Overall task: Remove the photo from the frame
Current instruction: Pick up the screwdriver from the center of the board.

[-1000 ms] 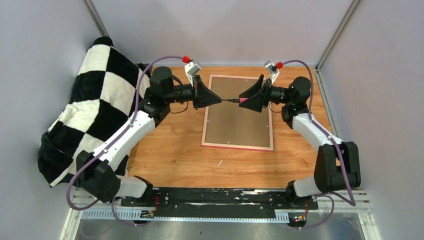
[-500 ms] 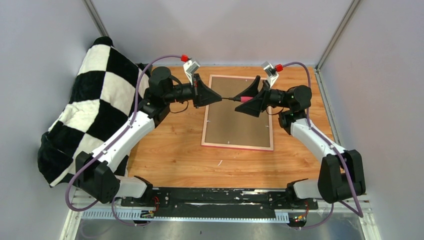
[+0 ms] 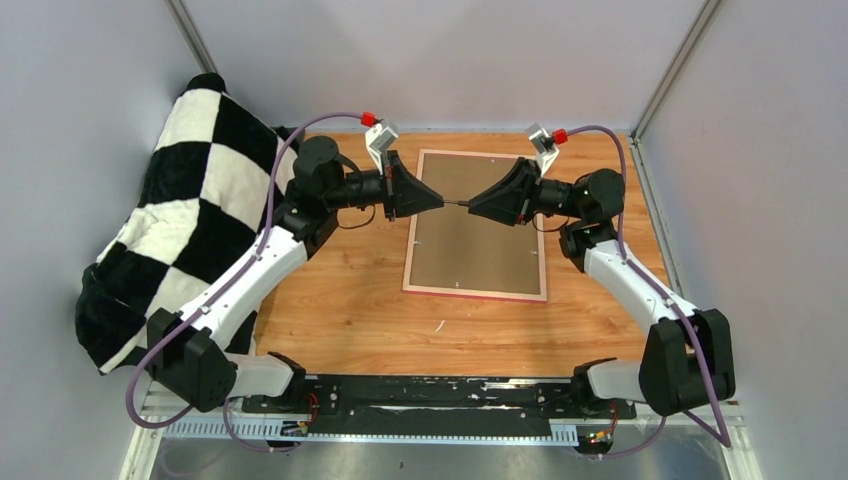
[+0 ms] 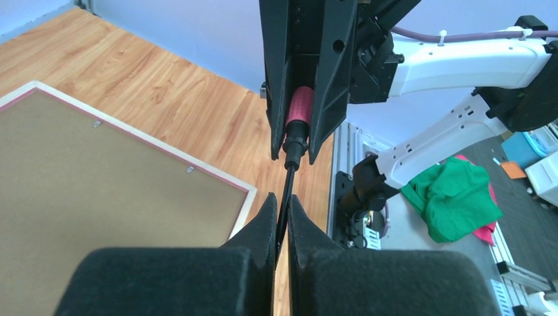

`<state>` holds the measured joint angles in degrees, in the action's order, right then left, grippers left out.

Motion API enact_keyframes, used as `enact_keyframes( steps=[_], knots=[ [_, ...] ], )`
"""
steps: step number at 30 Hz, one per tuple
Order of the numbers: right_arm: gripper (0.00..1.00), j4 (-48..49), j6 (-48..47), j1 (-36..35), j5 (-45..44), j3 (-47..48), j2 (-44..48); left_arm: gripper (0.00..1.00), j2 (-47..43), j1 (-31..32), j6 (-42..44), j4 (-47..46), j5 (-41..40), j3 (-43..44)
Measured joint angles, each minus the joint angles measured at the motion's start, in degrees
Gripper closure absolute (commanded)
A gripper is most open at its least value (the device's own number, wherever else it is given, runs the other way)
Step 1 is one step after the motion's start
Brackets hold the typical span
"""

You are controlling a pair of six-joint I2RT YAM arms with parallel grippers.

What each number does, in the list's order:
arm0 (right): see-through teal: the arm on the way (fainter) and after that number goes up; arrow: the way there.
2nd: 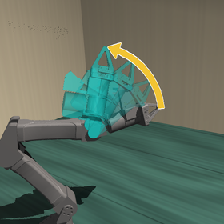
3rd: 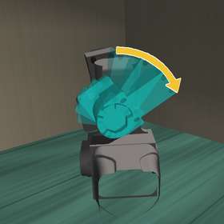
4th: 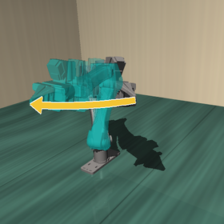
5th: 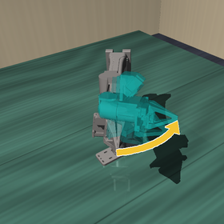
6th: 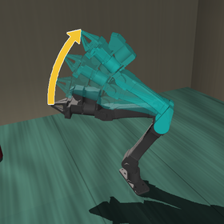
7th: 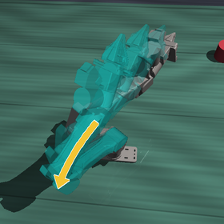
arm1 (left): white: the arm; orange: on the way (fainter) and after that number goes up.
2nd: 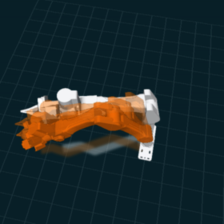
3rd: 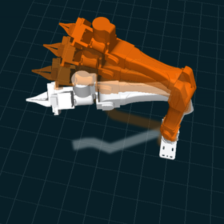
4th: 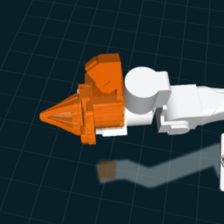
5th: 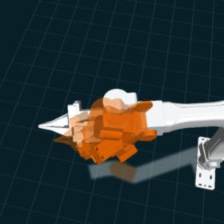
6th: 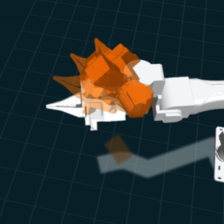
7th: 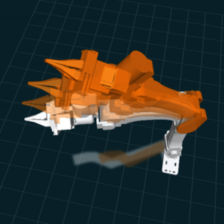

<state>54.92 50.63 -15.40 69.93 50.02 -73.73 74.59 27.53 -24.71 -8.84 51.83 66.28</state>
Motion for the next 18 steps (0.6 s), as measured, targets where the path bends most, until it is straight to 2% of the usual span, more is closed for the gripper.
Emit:
enact_keyframes(
  steps=[2,3,6,7,8,9,18],
  knots=[
    [1.0,-0.6,-0.6,0.0,0.0,0.0,0.1,0.99,0.0,0.0,0.0,-0.1,0.0,-0.2],
    [1.0,-0.8,-0.7,0.0,0.0,-0.1,0.1,0.88,0.0,0.0,0.0,-0.1,0.0,-0.2],
    [1.0,-2.0,-1.7,-0.1,-0.2,-0.1,0.4,0.34,0.0,-0.1,0.4,-0.1,-1.2,-0.3],
    [1.0,-2.7,-2.2,-0.1,-0.2,-0.1,0.7,0.19,0.0,-0.3,0.4,-0.2,-2.0,-0.3],
    [1.0,-4.1,-3.0,-0.1,-0.3,-0.1,1.2,0.07,0.0,-1.0,0.3,0.0,-2.6,-0.3],
    [1.0,-5.4,-3.8,-0.1,-0.4,-0.1,1.7,0.01,0.0,-2.0,0.1,-0.1,-3.2,-0.3],
    [1.0,-21.0,-11.2,4.0,-1.0,1.1,3.5,0.0,-5.1,-16.3,0.6,-0.1,-6.8,-1.2]
  ],
)
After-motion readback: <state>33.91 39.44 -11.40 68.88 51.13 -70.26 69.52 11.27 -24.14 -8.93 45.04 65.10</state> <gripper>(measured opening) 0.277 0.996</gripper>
